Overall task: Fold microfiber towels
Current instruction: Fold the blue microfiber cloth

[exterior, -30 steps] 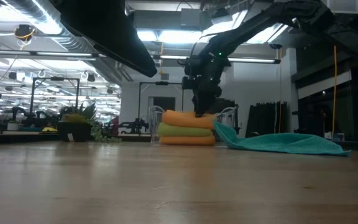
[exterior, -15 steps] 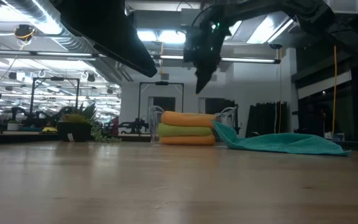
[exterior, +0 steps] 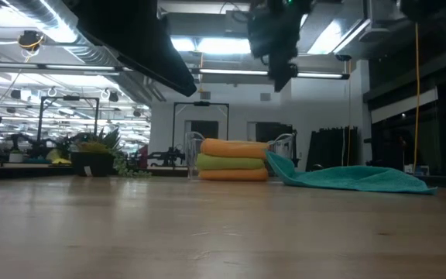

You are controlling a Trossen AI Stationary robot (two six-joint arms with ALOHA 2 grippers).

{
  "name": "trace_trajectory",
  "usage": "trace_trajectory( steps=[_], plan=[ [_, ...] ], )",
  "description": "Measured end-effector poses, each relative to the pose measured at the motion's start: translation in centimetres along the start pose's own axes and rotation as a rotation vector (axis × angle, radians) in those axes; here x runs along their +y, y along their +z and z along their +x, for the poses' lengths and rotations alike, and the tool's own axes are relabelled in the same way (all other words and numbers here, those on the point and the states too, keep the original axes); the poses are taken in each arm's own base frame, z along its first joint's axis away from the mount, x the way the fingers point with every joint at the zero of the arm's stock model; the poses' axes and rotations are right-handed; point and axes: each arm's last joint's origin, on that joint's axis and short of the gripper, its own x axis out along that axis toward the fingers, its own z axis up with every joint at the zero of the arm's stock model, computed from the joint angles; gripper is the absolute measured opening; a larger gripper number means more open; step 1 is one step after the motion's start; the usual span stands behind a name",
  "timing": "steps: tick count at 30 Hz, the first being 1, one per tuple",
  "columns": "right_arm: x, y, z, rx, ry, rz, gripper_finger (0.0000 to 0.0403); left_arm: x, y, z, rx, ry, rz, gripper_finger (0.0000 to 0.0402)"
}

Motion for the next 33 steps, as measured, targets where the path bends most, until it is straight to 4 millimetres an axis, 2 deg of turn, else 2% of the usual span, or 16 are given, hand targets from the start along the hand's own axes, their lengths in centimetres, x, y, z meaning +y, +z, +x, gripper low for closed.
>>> trace_trajectory(
  steps=[3, 5, 10, 13, 18, 22, 25, 29, 33],
  plan=[
    [2.1, -2.2, -1.2, 0.001, -0.016, -0.022, 0.0269, 0.0, 0.0, 0.0, -0.006, 0.009, -0.002, 0.0130],
    [3.2, -3.7, -1.2, -0.007, -0.049, -0.034, 0.0269, 0.0, 0.0, 0.0, -0.006, 0.010, -0.002, 0.0130],
    [5.4, -6.8, 1.0, -0.122, -0.066, -0.029, 0.0269, 0.0, 0.1, 0.0, -0.010, 0.008, -0.005, 0.0130],
    [6.0, -8.6, 3.9, -0.186, -0.056, -0.051, 0.0269, 0.0, 0.1, 0.0, -0.012, 0.007, -0.006, 0.0130],
    [5.9, -11.1, 10.7, -0.286, -0.119, 0.023, 0.0269, 0.0, 0.1, 0.0, -0.017, 0.005, -0.009, 0.0130],
    [5.4, -13.7, 16.0, -0.282, -0.118, 0.094, 0.0269, 0.0, 0.2, 0.0, -0.019, 0.005, -0.010, 0.0130],
    [4.9, -15.8, 18.1, -0.279, -0.246, 0.168, 0.0269, 0.0, 0.2, 0.0, -0.021, 0.004, -0.011, 0.0130],
    [4.6, -17.8, 19.3, -0.339, -0.464, 0.291, 0.0269, -0.1, 0.2, 0.0, -0.023, 0.003, -0.008, 0.0130],
    [4.4, -19.3, 21.4, -0.336, -0.408, 0.325, 0.0269, 0.0, 0.2, 0.0, -0.024, 0.004, -0.007, 0.0130]
  ],
)
